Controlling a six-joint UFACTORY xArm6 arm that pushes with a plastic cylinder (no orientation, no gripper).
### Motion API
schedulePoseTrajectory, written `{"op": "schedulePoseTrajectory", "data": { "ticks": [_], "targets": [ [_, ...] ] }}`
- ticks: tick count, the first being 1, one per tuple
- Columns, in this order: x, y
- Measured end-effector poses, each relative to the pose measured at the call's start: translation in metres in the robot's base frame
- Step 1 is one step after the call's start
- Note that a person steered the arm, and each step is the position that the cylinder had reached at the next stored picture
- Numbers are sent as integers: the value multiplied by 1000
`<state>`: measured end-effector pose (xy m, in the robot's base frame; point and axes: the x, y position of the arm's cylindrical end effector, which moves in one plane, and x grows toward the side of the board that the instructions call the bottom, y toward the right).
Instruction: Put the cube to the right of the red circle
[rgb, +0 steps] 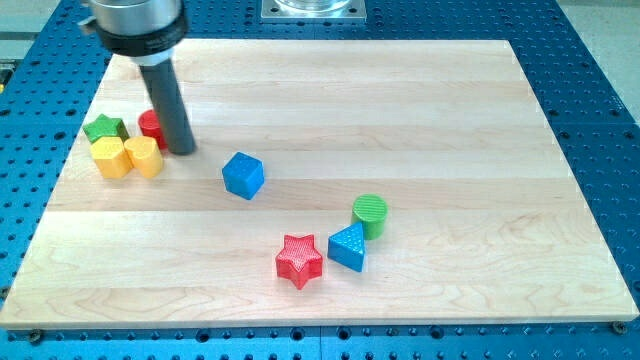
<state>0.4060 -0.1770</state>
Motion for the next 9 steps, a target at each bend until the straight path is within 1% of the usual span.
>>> {"op": "schedulePoseTrajectory", "data": {
  "ticks": [1, 2, 3, 4, 5, 6, 8, 9],
  "targets": [
    [4, 70],
    [26, 156],
    [80, 116],
    [104, 97],
    [102, 85],
    [90, 95],
    [38, 84],
    [54, 123]
  ]
}}
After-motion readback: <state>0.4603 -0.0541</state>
